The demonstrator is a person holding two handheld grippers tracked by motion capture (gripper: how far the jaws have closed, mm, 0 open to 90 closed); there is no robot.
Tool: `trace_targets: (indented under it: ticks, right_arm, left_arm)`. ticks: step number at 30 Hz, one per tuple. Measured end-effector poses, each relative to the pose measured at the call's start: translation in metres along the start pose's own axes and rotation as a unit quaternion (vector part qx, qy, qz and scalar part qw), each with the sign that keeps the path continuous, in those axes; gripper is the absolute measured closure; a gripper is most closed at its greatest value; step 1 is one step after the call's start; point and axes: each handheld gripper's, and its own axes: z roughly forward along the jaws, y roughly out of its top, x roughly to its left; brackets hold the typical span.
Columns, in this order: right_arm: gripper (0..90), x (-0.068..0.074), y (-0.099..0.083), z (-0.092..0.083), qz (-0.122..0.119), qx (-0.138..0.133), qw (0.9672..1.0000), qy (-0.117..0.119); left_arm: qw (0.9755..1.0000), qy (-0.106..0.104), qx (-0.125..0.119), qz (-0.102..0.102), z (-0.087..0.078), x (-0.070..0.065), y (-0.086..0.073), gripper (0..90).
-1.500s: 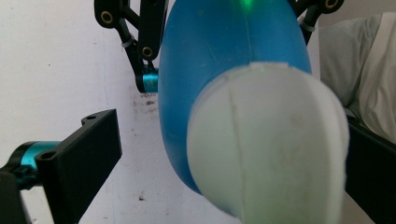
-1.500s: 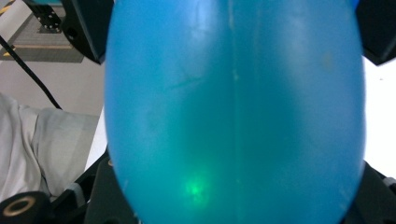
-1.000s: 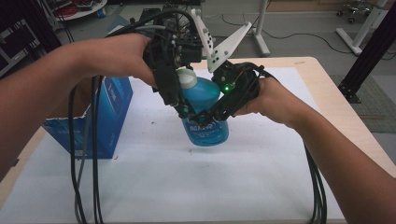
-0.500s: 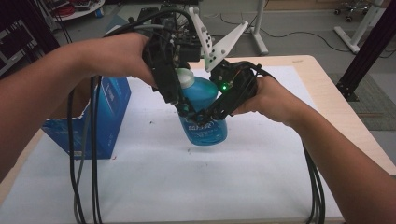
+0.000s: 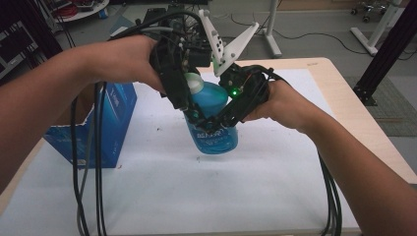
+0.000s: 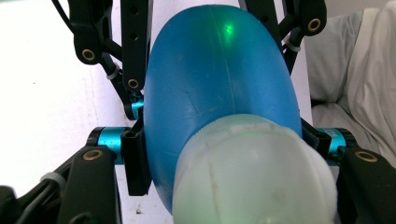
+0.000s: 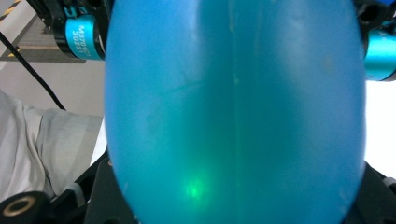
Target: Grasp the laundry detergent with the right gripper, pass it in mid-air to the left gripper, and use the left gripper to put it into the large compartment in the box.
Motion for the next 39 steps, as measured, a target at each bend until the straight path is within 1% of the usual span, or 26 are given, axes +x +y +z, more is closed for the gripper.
trace_targets:
  ticks: [2, 5, 8, 16, 17, 18, 19, 20, 22, 23, 26, 28, 29, 32, 34, 36, 39]
  right_arm:
    - [45.5, 0.000, 0.000, -0.001, 0.000, -0.002, 1.0000, 0.000]
    - [45.4, 0.000, 0.000, -0.001, -0.002, -0.004, 1.0000, 0.003]
    - [45.2, 0.001, 0.000, 0.000, -0.004, -0.005, 0.9999, 0.007]
    - [44.3, 0.001, -0.001, 0.003, -0.005, -0.022, 0.9997, 0.012]
    - [43.9, 0.001, -0.001, 0.003, -0.006, -0.022, 0.9997, 0.012]
    - [42.6, 0.001, -0.001, 0.003, -0.007, -0.023, 0.9996, 0.014]
    - [39.3, 0.001, -0.001, 0.004, -0.005, -0.024, 0.9995, 0.019]
    - [33.3, 0.001, -0.001, 0.004, -0.002, -0.025, 0.9995, 0.020]
    - [27.2, 0.001, -0.003, 0.004, 0.015, -0.024, 0.9994, 0.019]
    - [22.8, 0.000, -0.004, 0.003, 0.015, -0.019, 0.9995, 0.021]
    - [21.6, 0.001, -0.008, 0.001, 0.026, -0.013, 0.9994, 0.017]
    - [14.0, 0.002, -0.010, -0.001, 0.036, -0.006, 0.9992, 0.015]
    - [12.7, 0.002, -0.011, -0.001, 0.040, 0.003, 0.9992, 0.010]
    - [12.6, 0.004, -0.012, -0.006, 0.045, 0.020, 0.9988, -0.003]
    - [12.6, 0.005, -0.014, -0.010, 0.047, 0.033, 0.9982, -0.018]
    - [12.6, 0.005, -0.018, -0.016, 0.057, 0.046, 0.9971, -0.020]
    - [12.6, 0.006, -0.023, -0.029, 0.067, 0.044, 0.9964, -0.027]
  left_arm:
    - [1.0000, 0.000, -0.001, -0.001, -0.001, 0.000, 0.000, 37.3]
    - [1.0000, 0.000, 0.004, -0.002, -0.001, -0.001, 0.001, 37.5]
    - [0.9999, -0.004, 0.005, -0.011, -0.002, -0.001, 0.002, 37.7]
    - [0.9997, -0.010, 0.015, -0.015, -0.004, -0.001, 0.004, 37.9]
    - [0.9997, -0.012, 0.018, -0.013, -0.005, -0.002, 0.004, 37.9]
    - [0.9996, -0.013, 0.021, -0.011, -0.005, -0.002, 0.004, 37.9]
    - [0.9995, -0.013, 0.027, -0.008, -0.004, -0.003, 0.005, 38.0]
    - [0.9994, -0.015, 0.031, -0.008, -0.004, -0.003, 0.005, 38.0]
    - [0.9992, -0.016, 0.036, -0.008, -0.004, -0.004, 0.005, 38.0]
    - [0.9991, -0.017, 0.038, -0.008, -0.004, -0.004, 0.005, 38.0]
    - [0.9990, -0.015, 0.041, -0.014, -0.007, -0.004, 0.004, 38.0]
    - [0.9988, -0.015, 0.044, -0.018, -0.010, -0.003, 0.003, 38.0]
    - [0.9987, -0.013, 0.045, -0.021, -0.011, -0.003, 0.002, 38.0]
    - [0.9984, -0.007, 0.049, -0.027, -0.018, -0.003, 0.001, 38.0]
    - [0.9982, -0.003, 0.048, -0.036, -0.024, -0.003, 0.000, 37.9]
    - [0.9979, 0.004, 0.046, -0.046, -0.030, -0.002, -0.002, 37.9]
    - [0.9968, 0.012, 0.044, -0.066, -0.039, 0.001, -0.006, 37.9]
